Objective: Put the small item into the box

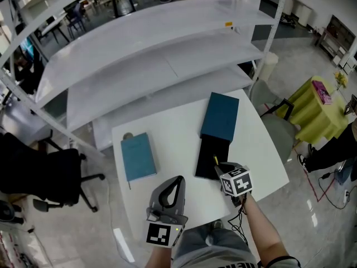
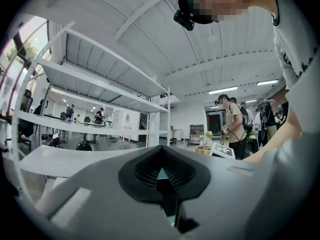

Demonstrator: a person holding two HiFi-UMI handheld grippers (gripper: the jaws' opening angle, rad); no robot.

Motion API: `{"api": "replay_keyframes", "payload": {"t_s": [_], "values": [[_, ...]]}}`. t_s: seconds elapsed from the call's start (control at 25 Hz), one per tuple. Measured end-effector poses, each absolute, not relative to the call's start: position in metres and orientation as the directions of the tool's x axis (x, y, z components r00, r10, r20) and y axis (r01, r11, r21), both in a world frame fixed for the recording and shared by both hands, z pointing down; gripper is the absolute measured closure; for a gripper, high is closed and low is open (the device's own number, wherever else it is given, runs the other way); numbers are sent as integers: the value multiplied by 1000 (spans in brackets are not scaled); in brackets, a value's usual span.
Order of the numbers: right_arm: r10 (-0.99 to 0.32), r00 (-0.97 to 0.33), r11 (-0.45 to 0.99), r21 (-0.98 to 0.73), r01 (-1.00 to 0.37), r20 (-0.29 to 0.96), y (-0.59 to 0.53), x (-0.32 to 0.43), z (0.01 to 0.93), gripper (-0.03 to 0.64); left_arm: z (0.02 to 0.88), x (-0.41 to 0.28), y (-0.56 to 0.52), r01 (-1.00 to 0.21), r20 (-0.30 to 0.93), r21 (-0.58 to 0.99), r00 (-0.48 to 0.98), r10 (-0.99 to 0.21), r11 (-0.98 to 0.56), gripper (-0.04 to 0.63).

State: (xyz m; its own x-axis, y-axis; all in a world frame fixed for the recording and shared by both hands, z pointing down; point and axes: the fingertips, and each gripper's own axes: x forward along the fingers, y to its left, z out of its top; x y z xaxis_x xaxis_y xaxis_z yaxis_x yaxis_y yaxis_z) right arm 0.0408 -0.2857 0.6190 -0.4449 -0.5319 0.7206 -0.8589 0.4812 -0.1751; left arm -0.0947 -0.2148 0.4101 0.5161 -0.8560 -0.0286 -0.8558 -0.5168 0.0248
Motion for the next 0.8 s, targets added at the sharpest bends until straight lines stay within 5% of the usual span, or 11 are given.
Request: {"api": "replay_keyframes", "payload": {"t_s": [0.8], "values": [[-390,-271,496,-47,-867,880,-287,44,662,588,418,-111,-221,-864,-14,41,501,-865,-501,581]]}}
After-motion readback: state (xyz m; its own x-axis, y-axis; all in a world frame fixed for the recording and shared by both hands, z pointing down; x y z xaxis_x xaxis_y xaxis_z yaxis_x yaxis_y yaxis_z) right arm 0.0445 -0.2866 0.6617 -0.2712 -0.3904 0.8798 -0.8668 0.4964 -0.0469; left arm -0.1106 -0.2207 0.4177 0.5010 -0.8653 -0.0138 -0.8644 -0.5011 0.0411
